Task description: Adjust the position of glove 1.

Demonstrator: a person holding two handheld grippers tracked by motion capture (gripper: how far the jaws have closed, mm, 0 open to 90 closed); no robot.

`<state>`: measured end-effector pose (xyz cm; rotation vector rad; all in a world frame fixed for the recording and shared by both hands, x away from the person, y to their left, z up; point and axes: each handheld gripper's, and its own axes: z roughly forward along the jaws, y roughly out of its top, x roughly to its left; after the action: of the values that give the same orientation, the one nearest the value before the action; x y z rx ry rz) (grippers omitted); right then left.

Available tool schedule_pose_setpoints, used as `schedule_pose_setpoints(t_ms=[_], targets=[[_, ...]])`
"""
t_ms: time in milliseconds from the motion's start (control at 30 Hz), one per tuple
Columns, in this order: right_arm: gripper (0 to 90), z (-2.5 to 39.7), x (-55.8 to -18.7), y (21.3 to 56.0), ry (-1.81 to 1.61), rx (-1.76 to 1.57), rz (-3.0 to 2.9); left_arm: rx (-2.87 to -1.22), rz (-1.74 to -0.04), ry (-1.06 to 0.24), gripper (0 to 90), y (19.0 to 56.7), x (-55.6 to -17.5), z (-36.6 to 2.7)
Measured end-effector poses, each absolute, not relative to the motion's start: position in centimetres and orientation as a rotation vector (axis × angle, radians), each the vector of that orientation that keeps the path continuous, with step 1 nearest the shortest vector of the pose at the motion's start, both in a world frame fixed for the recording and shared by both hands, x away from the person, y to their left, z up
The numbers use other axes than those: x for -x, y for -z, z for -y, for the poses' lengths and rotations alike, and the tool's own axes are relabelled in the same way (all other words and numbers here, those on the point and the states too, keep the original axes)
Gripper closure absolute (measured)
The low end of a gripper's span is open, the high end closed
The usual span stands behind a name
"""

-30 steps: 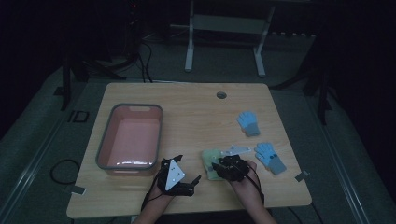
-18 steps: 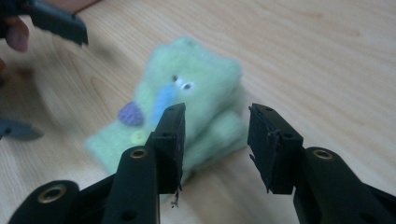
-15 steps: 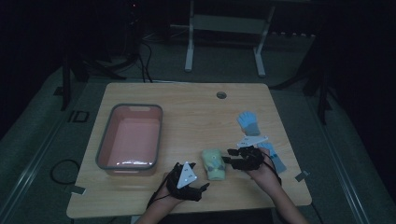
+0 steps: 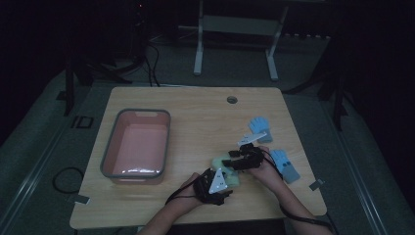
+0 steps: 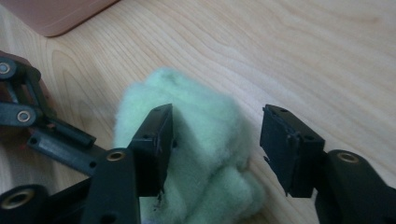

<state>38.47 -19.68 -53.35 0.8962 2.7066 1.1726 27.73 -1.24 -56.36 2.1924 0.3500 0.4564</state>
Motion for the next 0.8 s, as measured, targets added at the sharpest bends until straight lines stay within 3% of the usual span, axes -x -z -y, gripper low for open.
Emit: schedule_pose_setpoints(t_ms=[233,500,633,800], targets=[[44.4,19.6,-39.4,54.8,-1.164,-0.994,-2.819,-2.242,-0.316,-0.575,36.5,57.0,-27.8,2.0],[57.6,19.5,-39.6,55.0,-1.194,-1.042,-2.858,-2.273,-0.314,-0.656,61.0,56.9,-27.8,2.4],[67.4,19.5,-39.4,54.7,-1.202,-1.046,-2.848,-2.268,-0.373,-0.542,71.8,56.1,-28.7,1.8],[70.8,19.4,-39.2,54.1,-1.216,-1.058,-2.815,-2.273,-0.387,-0.511,74.9,54.7,-29.2,0.9]])
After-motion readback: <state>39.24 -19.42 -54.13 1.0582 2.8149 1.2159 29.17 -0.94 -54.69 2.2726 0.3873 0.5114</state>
